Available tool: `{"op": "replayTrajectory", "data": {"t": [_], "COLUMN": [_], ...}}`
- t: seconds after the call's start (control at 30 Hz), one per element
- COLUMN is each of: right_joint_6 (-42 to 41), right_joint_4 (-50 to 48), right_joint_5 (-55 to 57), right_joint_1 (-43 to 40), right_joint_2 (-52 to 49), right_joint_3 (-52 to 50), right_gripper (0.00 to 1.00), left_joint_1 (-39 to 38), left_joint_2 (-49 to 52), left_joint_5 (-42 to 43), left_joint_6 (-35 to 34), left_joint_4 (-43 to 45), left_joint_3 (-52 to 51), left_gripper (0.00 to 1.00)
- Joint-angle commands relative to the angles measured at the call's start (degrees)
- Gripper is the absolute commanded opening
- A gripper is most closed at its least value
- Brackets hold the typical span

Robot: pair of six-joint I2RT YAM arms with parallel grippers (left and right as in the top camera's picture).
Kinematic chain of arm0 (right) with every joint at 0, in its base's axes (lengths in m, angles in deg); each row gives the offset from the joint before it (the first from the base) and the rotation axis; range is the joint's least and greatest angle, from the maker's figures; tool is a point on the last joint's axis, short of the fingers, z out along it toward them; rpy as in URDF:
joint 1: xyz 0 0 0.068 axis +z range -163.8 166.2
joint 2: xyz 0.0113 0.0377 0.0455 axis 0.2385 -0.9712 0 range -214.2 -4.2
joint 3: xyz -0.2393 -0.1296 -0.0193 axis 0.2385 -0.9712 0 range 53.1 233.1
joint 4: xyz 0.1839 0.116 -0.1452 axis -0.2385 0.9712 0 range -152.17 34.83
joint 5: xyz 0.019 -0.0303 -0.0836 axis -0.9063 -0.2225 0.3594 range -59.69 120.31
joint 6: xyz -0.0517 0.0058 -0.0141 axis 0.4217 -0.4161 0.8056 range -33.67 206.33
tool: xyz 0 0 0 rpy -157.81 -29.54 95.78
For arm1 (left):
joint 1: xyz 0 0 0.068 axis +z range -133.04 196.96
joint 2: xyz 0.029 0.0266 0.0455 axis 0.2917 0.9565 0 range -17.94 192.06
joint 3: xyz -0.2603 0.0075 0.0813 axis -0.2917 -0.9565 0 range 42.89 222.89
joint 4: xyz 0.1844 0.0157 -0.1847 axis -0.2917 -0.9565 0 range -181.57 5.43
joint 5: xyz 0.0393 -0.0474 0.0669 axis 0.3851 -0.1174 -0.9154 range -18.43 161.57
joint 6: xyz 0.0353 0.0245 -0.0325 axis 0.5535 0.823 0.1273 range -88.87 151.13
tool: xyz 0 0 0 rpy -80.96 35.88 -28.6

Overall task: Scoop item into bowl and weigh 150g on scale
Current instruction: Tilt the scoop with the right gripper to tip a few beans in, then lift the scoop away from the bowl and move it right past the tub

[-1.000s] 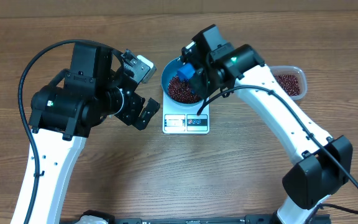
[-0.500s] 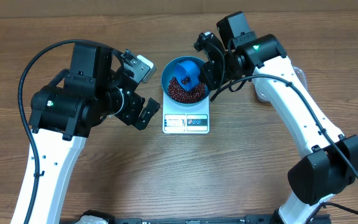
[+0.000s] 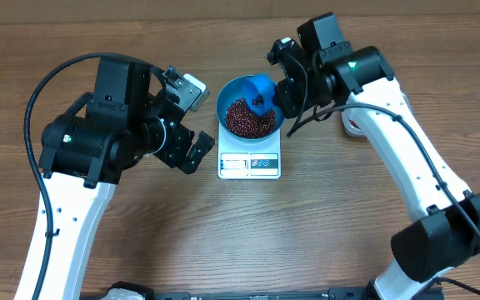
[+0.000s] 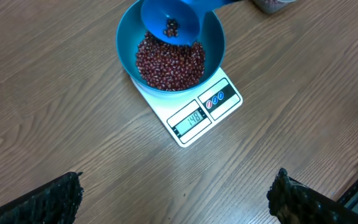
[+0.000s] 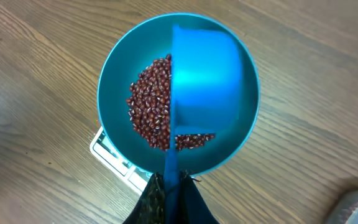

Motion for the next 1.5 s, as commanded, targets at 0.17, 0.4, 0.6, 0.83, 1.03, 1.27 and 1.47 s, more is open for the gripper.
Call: {"op": "replayTrajectory", "data": {"t": [0.17, 0.4, 0.6, 0.83, 1.03, 1.27, 1.47], "right_joint_6": [-0.09, -0.09, -0.09, -0.28, -0.50, -0.48, -0.50], "right_joint_4": [0.26, 0.37, 0.35, 0.35, 0.48, 0.68, 0.63], "right_joint_5": [14.21, 14.21, 13.33, 9.25, 6.67, 6.56, -1.40], "right_joint_1": [6.12, 6.12, 6.12, 4.92, 3.50, 3.41, 0.72], "right_joint_2": [2.78, 2.78, 2.78, 2.78, 2.78, 2.78, 2.78], "right_joint_3": [1.88, 1.88, 1.88, 1.88, 1.88, 1.86, 1.86], "right_gripper": [0.04, 0.04, 0.04, 0.04, 0.04, 0.04, 0.04], "left_joint_1": [-0.11, -0.11, -0.11, -0.11, -0.11, -0.11, -0.11], "left_joint_2": [-0.24, -0.24, -0.24, -0.24, -0.24, -0.24, -0.24], "left_joint_5": [0.87, 0.87, 0.87, 0.87, 0.87, 0.87, 0.87], "left_joint_6": [0.90, 0.90, 0.90, 0.90, 0.90, 0.90, 0.90], "left_joint_4": [0.20, 0.20, 0.20, 0.20, 0.20, 0.20, 0.20], "left_joint_3": [0.81, 0.81, 0.81, 0.81, 0.81, 0.81, 0.81], "left_gripper": [0.99, 1.00, 1.00, 1.00, 1.00, 1.00, 0.99]}}
